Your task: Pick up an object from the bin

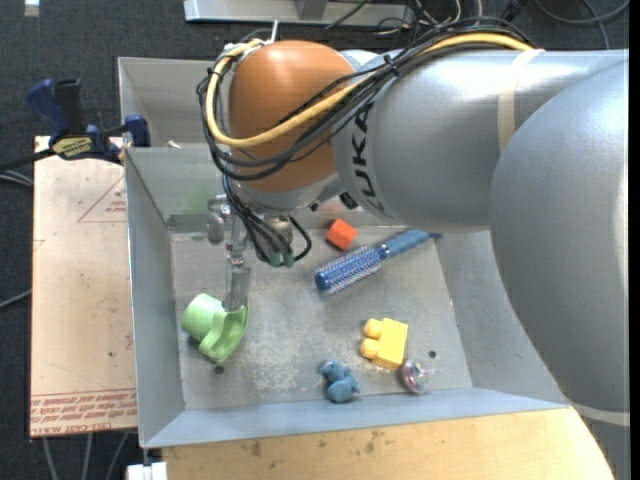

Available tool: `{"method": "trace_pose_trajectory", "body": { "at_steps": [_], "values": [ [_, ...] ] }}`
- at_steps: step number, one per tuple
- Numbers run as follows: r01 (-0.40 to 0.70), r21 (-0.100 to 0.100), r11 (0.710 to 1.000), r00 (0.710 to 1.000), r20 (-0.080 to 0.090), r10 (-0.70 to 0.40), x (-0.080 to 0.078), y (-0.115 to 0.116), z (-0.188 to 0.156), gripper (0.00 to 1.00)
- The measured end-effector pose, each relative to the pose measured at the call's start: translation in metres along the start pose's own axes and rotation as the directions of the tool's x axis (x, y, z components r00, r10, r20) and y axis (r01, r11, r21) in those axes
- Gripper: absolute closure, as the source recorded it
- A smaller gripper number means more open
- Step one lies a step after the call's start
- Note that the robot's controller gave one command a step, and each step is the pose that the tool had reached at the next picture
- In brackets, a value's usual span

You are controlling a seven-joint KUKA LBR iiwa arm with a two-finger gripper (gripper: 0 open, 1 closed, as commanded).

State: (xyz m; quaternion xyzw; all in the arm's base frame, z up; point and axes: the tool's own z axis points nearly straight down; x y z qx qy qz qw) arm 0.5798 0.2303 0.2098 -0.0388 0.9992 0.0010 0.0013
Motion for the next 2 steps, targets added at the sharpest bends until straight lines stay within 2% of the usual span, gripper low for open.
{"method": "trace_pose_trajectory", "body": {
  "at_steps": [1,2],
  "values": [
    [-0.019,0.004,1.0,1.0,-0.012,0.019,0.0378,-0.0316,0.1123,0.0],
    [-0.019,0.0,1.0,1.0,-0.002,0.019,0.0347,-0.0302,0.1071,1.0]
  ]
}}
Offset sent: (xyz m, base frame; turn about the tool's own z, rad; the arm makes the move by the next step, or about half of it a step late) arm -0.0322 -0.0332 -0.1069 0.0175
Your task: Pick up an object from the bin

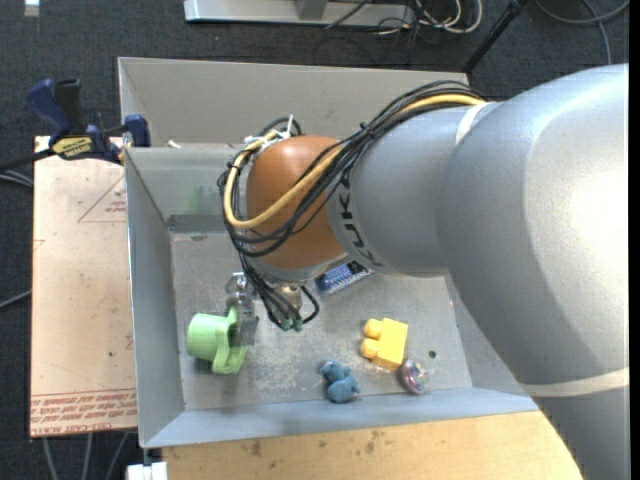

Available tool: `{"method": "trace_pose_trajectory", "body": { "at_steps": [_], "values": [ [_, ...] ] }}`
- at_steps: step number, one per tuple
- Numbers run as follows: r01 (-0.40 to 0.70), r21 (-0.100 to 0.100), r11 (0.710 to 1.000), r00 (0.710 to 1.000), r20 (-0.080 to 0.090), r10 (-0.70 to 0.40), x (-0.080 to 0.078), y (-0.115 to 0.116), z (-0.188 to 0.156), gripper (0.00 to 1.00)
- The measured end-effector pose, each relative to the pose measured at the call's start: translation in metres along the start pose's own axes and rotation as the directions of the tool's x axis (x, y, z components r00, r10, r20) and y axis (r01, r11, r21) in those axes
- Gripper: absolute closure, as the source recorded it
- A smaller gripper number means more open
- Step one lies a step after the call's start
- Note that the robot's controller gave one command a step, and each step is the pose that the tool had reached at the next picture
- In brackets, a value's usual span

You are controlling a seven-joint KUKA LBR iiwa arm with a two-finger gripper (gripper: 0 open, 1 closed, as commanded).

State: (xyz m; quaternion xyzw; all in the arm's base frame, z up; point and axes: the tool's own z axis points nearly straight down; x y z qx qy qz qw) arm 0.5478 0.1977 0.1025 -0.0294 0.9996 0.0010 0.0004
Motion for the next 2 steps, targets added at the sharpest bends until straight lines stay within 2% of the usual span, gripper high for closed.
{"method": "trace_pose_trajectory", "body": {
  "at_steps": [1,2],
  "values": [
    [0.514,0.002,0.858,0.857,0.022,-0.514,0.014,-0.01,0.024,1.0],
    [0.537,0.003,0.843,0.843,0.01,-0.537,0.01,0.017,-0.105,1.0]
  ]
}}
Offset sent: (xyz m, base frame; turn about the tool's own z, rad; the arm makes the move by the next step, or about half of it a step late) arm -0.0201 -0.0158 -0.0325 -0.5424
